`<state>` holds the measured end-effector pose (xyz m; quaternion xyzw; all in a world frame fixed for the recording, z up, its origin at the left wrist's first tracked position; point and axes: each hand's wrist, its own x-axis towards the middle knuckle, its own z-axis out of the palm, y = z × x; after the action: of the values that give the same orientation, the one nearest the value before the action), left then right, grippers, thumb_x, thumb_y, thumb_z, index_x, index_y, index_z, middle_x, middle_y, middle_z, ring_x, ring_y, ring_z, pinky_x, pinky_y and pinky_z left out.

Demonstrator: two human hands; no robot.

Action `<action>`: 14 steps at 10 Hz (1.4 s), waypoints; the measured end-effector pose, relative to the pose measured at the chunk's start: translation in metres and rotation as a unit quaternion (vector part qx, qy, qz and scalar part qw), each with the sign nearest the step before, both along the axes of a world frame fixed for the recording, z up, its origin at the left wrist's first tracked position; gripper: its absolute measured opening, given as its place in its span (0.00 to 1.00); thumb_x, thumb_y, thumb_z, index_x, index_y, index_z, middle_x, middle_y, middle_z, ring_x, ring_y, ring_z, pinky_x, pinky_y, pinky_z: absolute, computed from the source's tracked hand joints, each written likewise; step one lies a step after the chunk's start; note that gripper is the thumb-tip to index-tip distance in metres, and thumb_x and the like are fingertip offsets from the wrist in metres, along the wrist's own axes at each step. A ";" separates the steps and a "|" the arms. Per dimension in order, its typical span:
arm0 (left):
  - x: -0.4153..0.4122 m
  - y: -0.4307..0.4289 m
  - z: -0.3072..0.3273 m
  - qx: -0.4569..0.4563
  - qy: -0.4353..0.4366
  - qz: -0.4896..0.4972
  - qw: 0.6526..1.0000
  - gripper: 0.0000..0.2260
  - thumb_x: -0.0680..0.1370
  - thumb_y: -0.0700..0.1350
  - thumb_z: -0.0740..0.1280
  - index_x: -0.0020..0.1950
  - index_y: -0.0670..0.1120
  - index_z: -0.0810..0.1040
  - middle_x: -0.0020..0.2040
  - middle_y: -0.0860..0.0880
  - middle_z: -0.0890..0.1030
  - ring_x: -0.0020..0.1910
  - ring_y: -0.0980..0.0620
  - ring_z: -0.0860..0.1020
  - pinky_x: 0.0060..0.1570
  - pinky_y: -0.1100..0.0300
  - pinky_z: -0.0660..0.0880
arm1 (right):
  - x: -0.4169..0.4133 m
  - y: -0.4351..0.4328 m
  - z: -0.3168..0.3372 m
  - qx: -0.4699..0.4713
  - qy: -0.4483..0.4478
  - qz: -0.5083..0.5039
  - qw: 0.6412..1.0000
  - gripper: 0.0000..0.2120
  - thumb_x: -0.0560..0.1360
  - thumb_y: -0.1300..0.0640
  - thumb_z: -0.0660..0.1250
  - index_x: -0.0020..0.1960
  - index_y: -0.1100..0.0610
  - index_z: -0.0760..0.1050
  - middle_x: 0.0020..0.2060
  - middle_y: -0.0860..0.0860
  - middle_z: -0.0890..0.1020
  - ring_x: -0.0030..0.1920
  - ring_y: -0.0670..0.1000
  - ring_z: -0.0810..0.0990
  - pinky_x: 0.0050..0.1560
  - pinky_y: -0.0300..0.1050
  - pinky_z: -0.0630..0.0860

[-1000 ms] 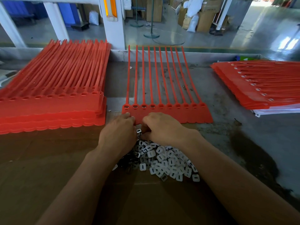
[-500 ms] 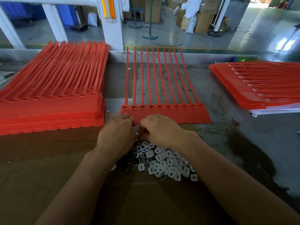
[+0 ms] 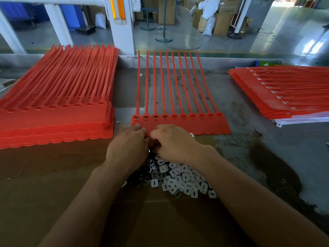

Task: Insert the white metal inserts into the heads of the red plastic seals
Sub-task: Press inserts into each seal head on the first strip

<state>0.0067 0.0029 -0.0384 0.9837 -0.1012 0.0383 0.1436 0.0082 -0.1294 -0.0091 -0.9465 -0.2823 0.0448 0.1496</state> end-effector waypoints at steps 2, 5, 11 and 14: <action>0.000 0.000 -0.001 0.004 0.000 0.001 1.000 0.11 0.78 0.43 0.55 0.53 0.45 0.75 0.56 0.48 0.74 0.55 0.49 0.73 0.54 0.57 0.69 | -0.001 -0.003 -0.004 0.066 -0.018 -0.002 0.998 0.05 0.74 0.63 0.61 0.40 0.57 0.73 0.33 0.48 0.71 0.38 0.50 0.72 0.38 0.43 0.66; -0.002 -0.002 0.000 0.002 -0.016 0.011 1.000 0.13 0.78 0.44 0.56 0.58 0.44 0.76 0.61 0.47 0.74 0.59 0.49 0.73 0.58 0.57 0.69 | 0.015 -0.026 0.008 0.359 0.147 -0.162 0.907 0.06 0.72 0.64 0.67 0.39 0.55 0.77 0.32 0.46 0.81 0.30 0.40 0.80 0.30 0.28 0.72; -0.003 -0.002 0.002 -0.001 -0.011 0.017 1.000 0.14 0.78 0.44 0.57 0.60 0.44 0.75 0.63 0.47 0.74 0.61 0.49 0.72 0.59 0.57 0.68 | 0.063 -0.054 0.003 0.300 0.086 -0.294 0.903 0.06 0.74 0.63 0.67 0.40 0.55 0.76 0.37 0.44 0.78 0.37 0.39 0.76 0.36 0.31 0.69; -0.002 -0.002 0.002 0.006 -0.009 0.019 1.000 0.14 0.78 0.44 0.57 0.60 0.44 0.75 0.63 0.48 0.74 0.61 0.49 0.72 0.58 0.57 0.69 | 0.079 -0.050 -0.013 0.213 0.109 -0.275 0.931 0.05 0.74 0.62 0.66 0.45 0.56 0.81 0.38 0.46 0.78 0.38 0.39 0.73 0.36 0.31 0.65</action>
<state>0.0043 0.0006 -0.0364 0.9860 -0.0840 0.0490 0.1356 0.0872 -0.1792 -0.0218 -0.9222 0.0039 0.0434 0.3843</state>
